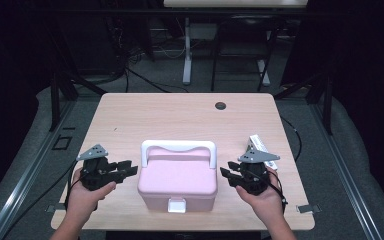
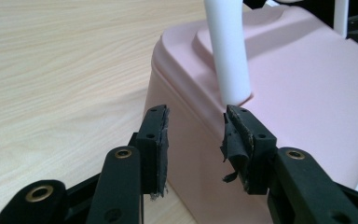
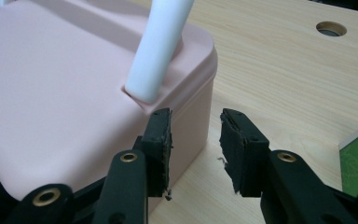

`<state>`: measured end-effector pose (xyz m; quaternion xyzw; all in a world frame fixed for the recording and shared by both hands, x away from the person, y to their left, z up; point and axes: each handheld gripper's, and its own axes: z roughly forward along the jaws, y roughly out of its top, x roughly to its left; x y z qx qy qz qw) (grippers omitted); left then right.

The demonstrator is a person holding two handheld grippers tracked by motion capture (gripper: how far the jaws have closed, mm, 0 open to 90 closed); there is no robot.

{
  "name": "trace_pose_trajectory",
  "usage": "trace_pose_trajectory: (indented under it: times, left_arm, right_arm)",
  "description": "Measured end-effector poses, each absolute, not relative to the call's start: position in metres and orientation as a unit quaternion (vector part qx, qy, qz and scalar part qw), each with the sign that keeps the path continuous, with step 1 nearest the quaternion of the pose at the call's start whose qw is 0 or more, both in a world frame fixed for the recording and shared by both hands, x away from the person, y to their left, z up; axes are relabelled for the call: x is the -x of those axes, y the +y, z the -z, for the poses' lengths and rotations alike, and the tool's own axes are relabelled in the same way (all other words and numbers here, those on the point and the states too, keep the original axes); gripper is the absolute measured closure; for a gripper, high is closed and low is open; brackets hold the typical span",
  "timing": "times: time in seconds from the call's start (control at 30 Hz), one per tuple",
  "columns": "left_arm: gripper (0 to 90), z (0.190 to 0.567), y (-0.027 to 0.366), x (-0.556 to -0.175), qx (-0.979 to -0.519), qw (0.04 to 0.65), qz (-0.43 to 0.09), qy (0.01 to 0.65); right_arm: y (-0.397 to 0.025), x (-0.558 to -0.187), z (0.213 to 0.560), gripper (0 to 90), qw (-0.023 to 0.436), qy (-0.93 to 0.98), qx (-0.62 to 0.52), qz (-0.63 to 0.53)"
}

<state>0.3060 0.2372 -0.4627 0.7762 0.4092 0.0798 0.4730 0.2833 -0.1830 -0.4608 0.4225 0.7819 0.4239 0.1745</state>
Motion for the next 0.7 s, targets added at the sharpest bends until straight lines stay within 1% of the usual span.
trace_pose_trajectory:
  times: [0.17,0.37,0.47,0.7]
  left_arm:
    - [59.6,0.455,0.236,-0.310,-0.774,0.479,-0.080,0.407]
    - [59.5,0.443,0.234,-0.313,-0.773,0.484,-0.080,0.401]
    - [58.8,0.435,0.231,-0.316,-0.780,0.479,-0.079,0.395]
    - [58.5,0.421,0.222,-0.322,-0.792,0.467,-0.074,0.386]
  right_arm:
    - [-0.180,-0.287,0.454,63.1,0.168,0.784,-0.422,-0.423]
    - [-0.179,-0.290,0.438,61.6,0.164,0.786,-0.418,-0.425]
    - [-0.178,-0.291,0.428,61.2,0.171,0.784,-0.414,-0.429]
    - [-0.174,-0.298,0.412,61.1,0.166,0.784,-0.405,-0.439]
